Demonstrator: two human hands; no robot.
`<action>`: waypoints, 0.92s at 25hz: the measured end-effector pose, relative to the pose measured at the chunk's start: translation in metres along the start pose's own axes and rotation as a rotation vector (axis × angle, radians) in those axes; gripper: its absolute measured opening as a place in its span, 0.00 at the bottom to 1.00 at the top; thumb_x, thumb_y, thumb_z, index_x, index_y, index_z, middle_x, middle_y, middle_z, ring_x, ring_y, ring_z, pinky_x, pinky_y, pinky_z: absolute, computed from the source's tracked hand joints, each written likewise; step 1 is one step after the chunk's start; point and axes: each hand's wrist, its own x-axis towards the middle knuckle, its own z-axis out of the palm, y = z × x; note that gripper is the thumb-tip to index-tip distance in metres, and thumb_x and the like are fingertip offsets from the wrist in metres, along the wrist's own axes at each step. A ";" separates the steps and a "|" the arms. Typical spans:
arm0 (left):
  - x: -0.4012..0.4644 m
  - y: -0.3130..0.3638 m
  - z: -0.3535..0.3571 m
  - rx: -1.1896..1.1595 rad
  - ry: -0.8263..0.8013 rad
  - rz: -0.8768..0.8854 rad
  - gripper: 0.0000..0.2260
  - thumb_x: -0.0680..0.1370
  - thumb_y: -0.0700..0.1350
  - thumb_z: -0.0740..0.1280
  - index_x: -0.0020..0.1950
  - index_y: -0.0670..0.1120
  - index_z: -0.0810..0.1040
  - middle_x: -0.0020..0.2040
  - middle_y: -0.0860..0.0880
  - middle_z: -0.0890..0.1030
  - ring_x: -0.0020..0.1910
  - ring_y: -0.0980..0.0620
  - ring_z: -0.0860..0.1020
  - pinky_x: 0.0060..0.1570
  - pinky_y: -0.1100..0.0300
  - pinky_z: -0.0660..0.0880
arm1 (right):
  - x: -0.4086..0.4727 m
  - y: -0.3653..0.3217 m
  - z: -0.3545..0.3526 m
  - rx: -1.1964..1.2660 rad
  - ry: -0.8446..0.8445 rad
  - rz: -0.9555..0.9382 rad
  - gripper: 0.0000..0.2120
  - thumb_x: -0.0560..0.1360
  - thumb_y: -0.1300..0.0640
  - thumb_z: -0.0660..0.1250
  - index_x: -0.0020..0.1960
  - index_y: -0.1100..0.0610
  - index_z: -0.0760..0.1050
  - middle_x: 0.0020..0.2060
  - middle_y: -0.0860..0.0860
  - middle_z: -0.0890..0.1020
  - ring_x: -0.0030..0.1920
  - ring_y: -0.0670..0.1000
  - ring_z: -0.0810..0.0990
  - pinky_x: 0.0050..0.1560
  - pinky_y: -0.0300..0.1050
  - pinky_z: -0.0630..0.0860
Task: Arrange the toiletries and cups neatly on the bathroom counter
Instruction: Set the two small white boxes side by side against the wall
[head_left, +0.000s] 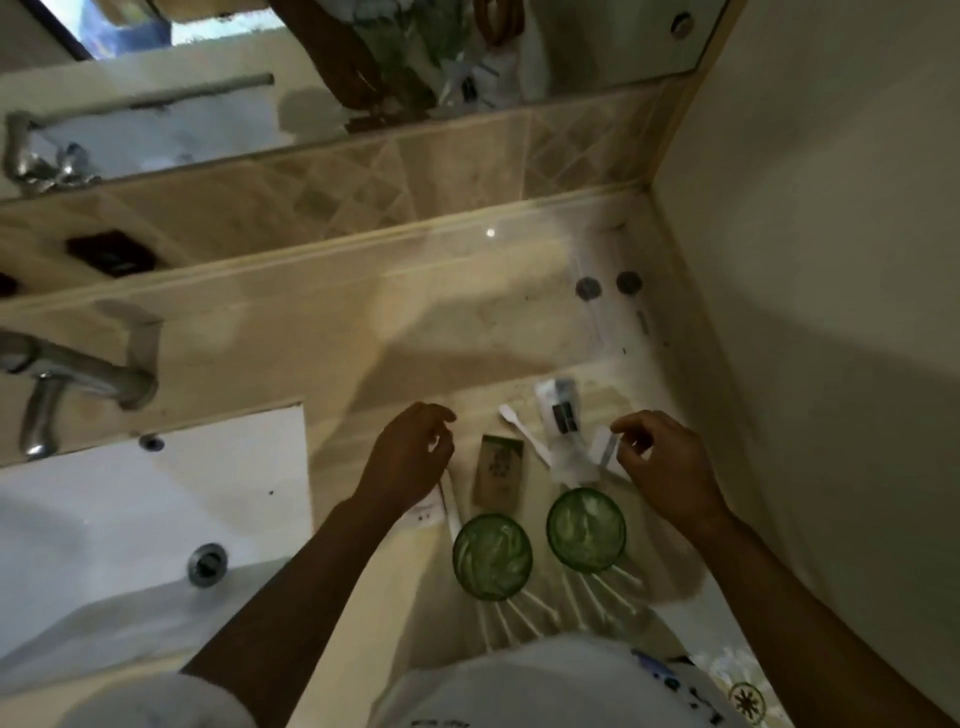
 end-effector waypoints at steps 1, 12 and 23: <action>-0.015 -0.005 -0.001 -0.008 0.022 -0.047 0.08 0.75 0.35 0.70 0.54 0.41 0.81 0.45 0.44 0.81 0.39 0.46 0.79 0.44 0.52 0.77 | -0.006 -0.001 -0.002 0.021 0.001 0.022 0.11 0.72 0.64 0.71 0.50 0.51 0.80 0.44 0.49 0.83 0.42 0.45 0.79 0.43 0.33 0.72; -0.126 -0.043 -0.008 -0.312 0.209 -0.536 0.09 0.75 0.41 0.72 0.55 0.46 0.80 0.45 0.48 0.82 0.40 0.52 0.81 0.41 0.60 0.76 | -0.029 -0.132 0.068 -0.073 -0.282 -0.256 0.07 0.75 0.57 0.68 0.51 0.51 0.82 0.45 0.47 0.84 0.45 0.44 0.80 0.42 0.26 0.68; -0.114 -0.034 0.007 -0.581 0.132 -0.732 0.20 0.77 0.40 0.68 0.70 0.45 0.73 0.61 0.45 0.80 0.57 0.46 0.80 0.59 0.44 0.79 | -0.016 -0.142 0.145 -0.539 -0.587 -0.150 0.16 0.73 0.45 0.64 0.52 0.56 0.77 0.52 0.55 0.81 0.49 0.55 0.80 0.45 0.45 0.75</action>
